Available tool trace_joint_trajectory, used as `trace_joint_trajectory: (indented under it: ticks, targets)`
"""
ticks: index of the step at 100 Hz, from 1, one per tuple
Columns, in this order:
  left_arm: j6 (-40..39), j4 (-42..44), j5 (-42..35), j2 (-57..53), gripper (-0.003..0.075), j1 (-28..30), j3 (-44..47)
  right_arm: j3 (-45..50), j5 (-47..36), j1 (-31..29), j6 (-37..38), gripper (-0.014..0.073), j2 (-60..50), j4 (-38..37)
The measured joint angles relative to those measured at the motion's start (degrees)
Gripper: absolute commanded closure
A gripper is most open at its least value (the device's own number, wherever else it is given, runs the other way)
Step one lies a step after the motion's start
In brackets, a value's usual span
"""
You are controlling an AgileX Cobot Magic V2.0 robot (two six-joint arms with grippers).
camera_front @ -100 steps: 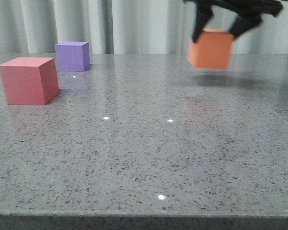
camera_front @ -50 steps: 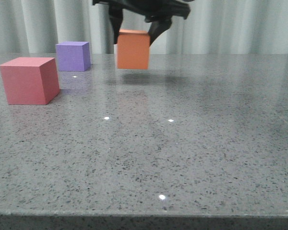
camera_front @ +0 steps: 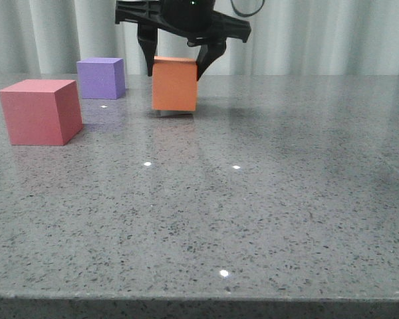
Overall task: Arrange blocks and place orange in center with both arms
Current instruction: 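Carry the orange cube with the right gripper toward the table center, then open the right gripper and lift it off the orange cube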
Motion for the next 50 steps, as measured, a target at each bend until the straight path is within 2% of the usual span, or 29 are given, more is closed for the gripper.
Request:
trace_joint_trajectory:
  ticks: [4, 10, 33, 50]
  targets:
    - [0.0, 0.0, 0.0, 0.0, 0.0741, 0.0, 0.0, 0.0, 0.0, 0.0, 0.0, -0.0076, 0.3, 0.0]
    - [0.0, 0.0, 0.0, 0.0, 0.0741, 0.0, 0.0, 0.0, 0.1, 0.0, 0.0, -0.0050, 0.4, 0.0]
    - [0.0, 0.0, 0.0, 0.0, 0.0741, 0.0, 0.0, -3.3, 2.7, 0.0, 0.0, -0.0052, 0.7, 0.0]
    - [0.0, 0.0, 0.0, 0.0, 0.0741, 0.0, 0.0, -7.7, 6.3, -0.2, -5.0, -0.0052, -0.2, 0.0]
